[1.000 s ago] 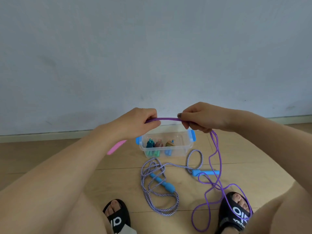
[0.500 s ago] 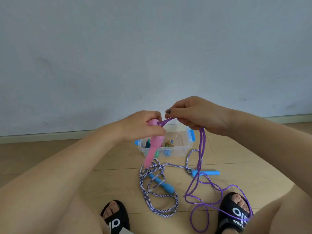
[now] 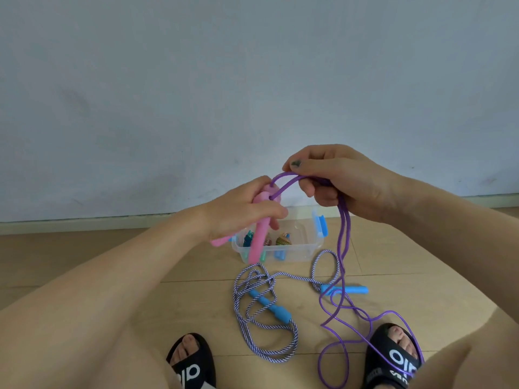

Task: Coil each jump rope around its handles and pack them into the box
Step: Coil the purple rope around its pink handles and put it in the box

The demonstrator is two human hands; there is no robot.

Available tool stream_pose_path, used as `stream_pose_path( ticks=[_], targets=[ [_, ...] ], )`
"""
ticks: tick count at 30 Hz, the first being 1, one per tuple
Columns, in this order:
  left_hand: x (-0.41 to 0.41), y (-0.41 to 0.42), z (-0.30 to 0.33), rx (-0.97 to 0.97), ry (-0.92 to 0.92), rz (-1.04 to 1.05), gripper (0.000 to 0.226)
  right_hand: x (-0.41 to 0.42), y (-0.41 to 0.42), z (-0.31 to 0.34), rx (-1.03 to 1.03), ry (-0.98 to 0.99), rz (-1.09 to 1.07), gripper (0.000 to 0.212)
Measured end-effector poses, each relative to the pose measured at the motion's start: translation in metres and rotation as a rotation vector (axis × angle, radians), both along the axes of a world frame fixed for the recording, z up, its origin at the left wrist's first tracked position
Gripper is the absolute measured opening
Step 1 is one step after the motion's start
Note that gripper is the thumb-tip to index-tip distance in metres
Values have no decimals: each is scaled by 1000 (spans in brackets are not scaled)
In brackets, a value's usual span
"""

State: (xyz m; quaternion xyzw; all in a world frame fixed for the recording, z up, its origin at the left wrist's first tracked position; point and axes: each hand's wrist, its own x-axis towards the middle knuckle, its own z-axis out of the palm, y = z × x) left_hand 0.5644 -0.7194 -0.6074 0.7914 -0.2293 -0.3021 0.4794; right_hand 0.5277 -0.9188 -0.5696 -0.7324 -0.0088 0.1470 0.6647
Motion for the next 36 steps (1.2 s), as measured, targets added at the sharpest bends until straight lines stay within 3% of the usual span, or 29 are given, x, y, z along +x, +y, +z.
stream_pose_path(
  ticks=[2,4,6,8,12,15,21,28,31,36],
  targets=[
    [2,4,-1,92,-157,34,23,0,-2,-1,-80,13,10,17],
    [4,7,0,251,-410,31,23,0,-3,-3,-158,62,56,23],
    [5,7,2,321,-519,22,21,-2,1,-6,-173,161,115,35],
    [6,6,2,366,-545,2,21,-4,11,-11,-200,204,156,41],
    [6,4,-3,374,-520,8,47,-3,27,-21,-355,68,37,31],
    [6,7,-5,389,-529,-7,59,5,20,-22,-231,59,-59,26],
    [10,15,-10,371,-560,39,25,9,6,-21,-258,49,-53,33],
    [21,28,-5,639,-649,36,24,13,-4,-20,-308,2,-86,33],
    [24,33,-3,654,-739,27,26,13,-7,-22,-346,-19,-72,36],
    [29,37,-5,659,-705,-33,28,14,-11,-28,-591,-173,-52,39]
  ],
)
